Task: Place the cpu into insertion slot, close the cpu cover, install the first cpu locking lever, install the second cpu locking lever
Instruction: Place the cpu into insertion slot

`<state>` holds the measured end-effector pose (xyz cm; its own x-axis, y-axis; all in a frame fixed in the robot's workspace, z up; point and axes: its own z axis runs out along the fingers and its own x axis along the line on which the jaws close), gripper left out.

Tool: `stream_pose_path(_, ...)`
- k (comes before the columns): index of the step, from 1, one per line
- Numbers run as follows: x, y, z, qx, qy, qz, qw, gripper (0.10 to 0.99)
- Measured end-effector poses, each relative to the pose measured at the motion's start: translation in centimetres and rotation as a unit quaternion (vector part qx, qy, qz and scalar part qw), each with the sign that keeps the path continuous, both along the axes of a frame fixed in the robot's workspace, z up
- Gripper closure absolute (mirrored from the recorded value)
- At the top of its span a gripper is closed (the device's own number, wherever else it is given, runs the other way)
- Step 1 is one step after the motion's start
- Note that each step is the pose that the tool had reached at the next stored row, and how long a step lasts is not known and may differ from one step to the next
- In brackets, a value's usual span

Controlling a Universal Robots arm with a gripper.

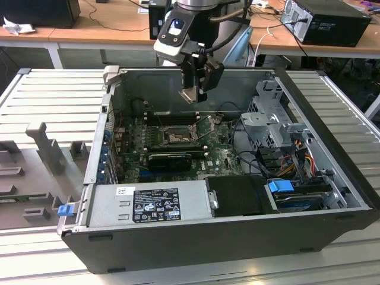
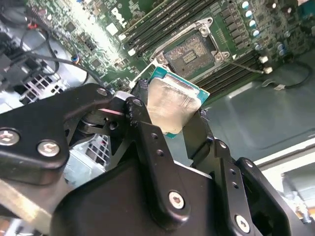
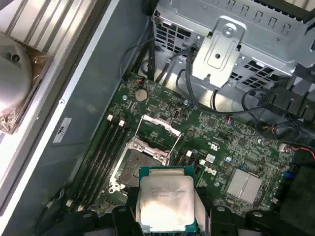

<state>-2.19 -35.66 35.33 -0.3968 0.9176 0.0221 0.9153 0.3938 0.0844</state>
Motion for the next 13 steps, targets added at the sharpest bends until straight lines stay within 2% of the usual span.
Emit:
stream_pose_path(2,0.00,0.00,-0.07,0.0000,0.0001,-0.013,0.9999,0.561)
stream_pose_path(5,-0.01,0.01,-0.19,0.0000,0.0017,-0.028,0.9996,0.561)
stream_pose_path(9,-0.01,0.02,-0.68,-0.0003,0.0113,-0.055,0.9984,0.561)
stream_pose_path(11,0.00,0.04,-1.09,-0.0003,0.0175,-0.082,0.9965,0.561)
stream_pose_path(13,-0.01,0.05,-1.28,-0.0003,0.0202,-0.095,0.9953,0.561)
